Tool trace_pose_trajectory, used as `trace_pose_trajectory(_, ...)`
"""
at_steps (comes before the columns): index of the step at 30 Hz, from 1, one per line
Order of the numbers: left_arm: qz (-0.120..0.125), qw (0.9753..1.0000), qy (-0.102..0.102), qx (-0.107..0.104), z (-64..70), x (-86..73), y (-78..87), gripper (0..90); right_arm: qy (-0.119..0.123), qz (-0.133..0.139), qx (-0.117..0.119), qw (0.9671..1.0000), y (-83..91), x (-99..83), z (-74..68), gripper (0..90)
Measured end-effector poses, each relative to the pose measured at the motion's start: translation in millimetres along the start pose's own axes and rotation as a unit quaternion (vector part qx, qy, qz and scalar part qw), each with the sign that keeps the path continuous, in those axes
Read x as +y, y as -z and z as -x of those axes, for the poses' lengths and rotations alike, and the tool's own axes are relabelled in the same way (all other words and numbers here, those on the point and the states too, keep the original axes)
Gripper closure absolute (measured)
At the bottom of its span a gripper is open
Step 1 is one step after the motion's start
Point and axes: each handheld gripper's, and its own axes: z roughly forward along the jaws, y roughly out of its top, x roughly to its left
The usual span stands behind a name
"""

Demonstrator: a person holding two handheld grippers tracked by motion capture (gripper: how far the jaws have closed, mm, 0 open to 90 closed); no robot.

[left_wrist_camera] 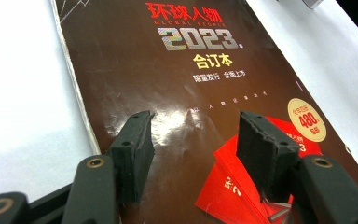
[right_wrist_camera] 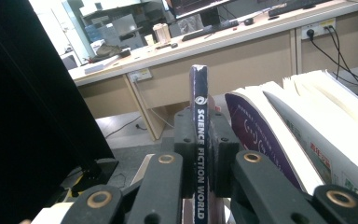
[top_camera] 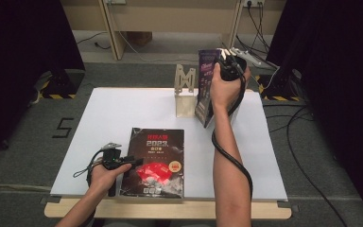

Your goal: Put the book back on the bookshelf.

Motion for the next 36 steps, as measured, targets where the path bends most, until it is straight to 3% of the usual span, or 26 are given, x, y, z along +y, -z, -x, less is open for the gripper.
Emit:
trace_pose_trajectory(18,0.001,1.0000,0.000,0.000,0.1,0.0,-0.5,44.7,0.005,0.003,-0.012,0.9999,-11.0,0.5,3.3,84.5)
trace_pose_trajectory(29,0.001,1.0000,-0.001,0.000,0.3,-0.2,-0.6,44.7,0.045,0.002,-0.026,0.9987,-11.0,-8.6,-1.5,84.3)
trace_pose_trajectory(36,0.001,1.0000,-0.003,0.000,0.4,-0.5,-0.6,44.7,0.076,0.002,-0.032,0.9966,-1.6,-14.5,-6.7,84.2)
